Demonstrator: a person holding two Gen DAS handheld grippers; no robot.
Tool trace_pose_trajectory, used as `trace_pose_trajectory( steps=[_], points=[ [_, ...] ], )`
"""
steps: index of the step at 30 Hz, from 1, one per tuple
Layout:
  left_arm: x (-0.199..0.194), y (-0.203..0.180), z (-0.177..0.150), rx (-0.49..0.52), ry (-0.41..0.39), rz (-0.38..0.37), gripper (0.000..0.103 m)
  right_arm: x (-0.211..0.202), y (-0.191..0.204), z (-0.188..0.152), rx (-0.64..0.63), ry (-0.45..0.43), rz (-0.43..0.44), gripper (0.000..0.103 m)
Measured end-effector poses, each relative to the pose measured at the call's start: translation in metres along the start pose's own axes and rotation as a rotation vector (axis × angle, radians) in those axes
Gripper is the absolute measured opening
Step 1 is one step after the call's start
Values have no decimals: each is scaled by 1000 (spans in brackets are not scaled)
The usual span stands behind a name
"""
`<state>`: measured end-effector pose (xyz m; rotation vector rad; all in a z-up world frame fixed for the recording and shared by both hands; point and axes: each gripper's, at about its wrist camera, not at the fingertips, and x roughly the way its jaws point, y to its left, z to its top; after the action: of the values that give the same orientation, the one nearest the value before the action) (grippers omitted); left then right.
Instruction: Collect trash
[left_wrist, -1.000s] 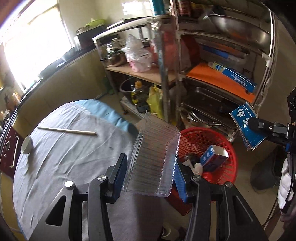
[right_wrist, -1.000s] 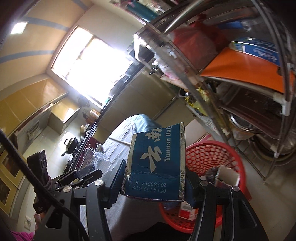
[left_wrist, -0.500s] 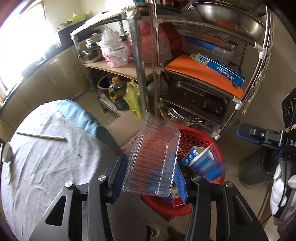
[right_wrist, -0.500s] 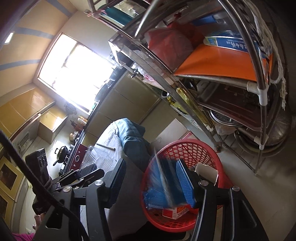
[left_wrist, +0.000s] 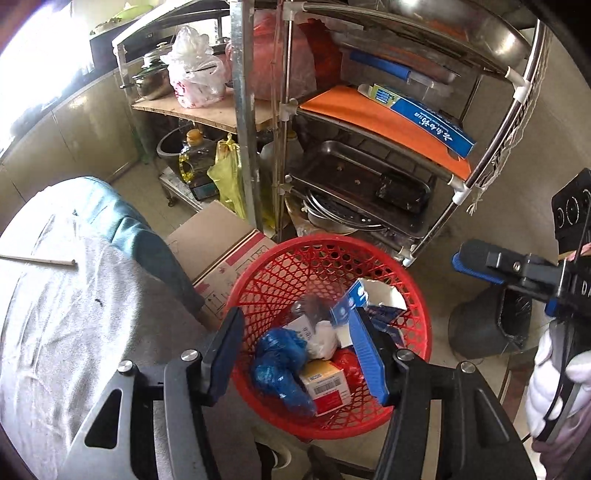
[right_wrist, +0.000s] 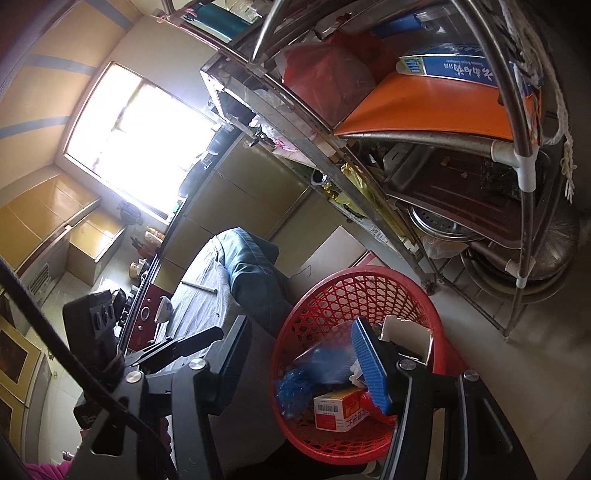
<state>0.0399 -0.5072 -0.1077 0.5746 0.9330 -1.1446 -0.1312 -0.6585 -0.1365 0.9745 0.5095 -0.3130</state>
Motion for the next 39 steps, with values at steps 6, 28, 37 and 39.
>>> trace_pose_trajectory(
  steps=[6,28,37,39],
  points=[
    [-11,16,-12,-32,4,50,60,1,1,-2,10,2,6,60],
    [-114,57,-59,-134,-149,315,75,13,78,-27,-124,43,67,60],
    [-152,85,-94,-222,-174,438,75,33,114,-47,-182,85,110,60],
    [-160,91,-103,-242,-182,465,75,41,126,-55,-205,108,121,60]
  ],
)
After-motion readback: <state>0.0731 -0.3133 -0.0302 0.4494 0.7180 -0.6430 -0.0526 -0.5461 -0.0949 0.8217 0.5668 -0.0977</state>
